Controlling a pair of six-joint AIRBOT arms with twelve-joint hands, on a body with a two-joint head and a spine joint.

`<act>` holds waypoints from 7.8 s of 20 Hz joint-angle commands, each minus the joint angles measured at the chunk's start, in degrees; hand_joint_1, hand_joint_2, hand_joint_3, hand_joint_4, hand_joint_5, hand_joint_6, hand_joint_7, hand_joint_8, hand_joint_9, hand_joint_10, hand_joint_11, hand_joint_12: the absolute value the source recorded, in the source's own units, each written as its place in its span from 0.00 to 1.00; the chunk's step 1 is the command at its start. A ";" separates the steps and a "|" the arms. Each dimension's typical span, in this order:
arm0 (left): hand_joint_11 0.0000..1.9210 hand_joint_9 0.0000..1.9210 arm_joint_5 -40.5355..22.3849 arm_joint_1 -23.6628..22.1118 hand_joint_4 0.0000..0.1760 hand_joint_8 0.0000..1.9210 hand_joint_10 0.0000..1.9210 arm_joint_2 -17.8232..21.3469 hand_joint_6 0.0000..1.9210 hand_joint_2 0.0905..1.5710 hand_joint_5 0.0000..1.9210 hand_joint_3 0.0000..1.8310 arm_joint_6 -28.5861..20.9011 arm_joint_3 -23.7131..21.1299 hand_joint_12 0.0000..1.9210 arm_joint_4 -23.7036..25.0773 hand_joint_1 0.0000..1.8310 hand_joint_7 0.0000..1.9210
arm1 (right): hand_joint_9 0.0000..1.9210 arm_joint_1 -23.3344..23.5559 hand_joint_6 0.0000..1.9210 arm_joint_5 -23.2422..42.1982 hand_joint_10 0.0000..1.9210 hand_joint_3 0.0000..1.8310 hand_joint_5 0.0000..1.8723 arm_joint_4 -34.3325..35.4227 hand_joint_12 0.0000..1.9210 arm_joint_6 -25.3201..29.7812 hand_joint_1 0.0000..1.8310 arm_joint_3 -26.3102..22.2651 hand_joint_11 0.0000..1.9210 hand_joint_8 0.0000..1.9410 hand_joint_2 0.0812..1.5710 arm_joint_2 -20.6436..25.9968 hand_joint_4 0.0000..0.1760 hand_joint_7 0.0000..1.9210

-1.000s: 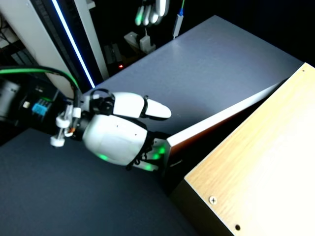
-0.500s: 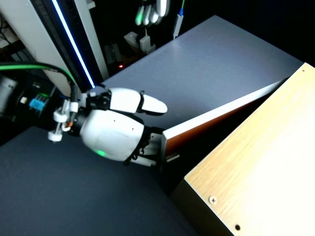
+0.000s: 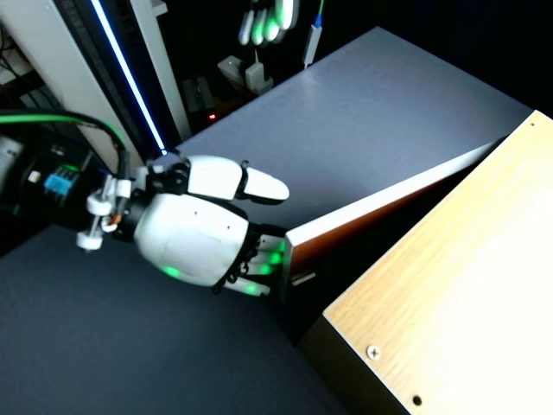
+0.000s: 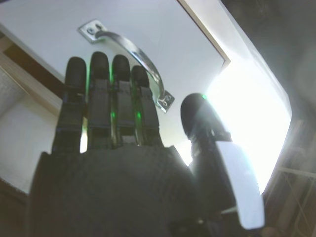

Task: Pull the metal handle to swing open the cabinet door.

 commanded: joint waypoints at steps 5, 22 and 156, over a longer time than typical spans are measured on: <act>0.05 0.23 -1.39 -0.53 0.00 0.00 0.00 0.27 0.00 1.00 0.22 0.03 0.66 -0.07 0.42 -5.52 0.00 0.24 | 0.21 0.49 0.00 5.81 0.00 0.05 0.22 -0.76 0.54 0.40 0.00 -0.16 0.00 0.00 1.00 0.65 0.00 0.22; 0.05 0.23 -1.39 -0.53 0.00 0.00 0.00 0.27 0.00 1.00 0.23 0.02 0.66 -0.07 0.41 -5.52 0.00 0.24 | 0.21 -0.12 0.00 5.79 0.00 0.05 0.22 -5.48 0.54 0.40 0.00 -2.09 0.00 0.00 1.00 2.21 0.00 0.23; 0.03 0.22 -1.39 -0.53 0.00 0.00 0.00 0.27 0.00 1.00 0.22 0.02 0.66 -0.08 0.43 -5.52 0.00 0.23 | 0.20 -0.72 0.00 37.35 0.00 0.04 0.21 -62.40 0.50 0.78 0.00 5.47 0.00 0.00 1.00 -10.72 0.00 0.21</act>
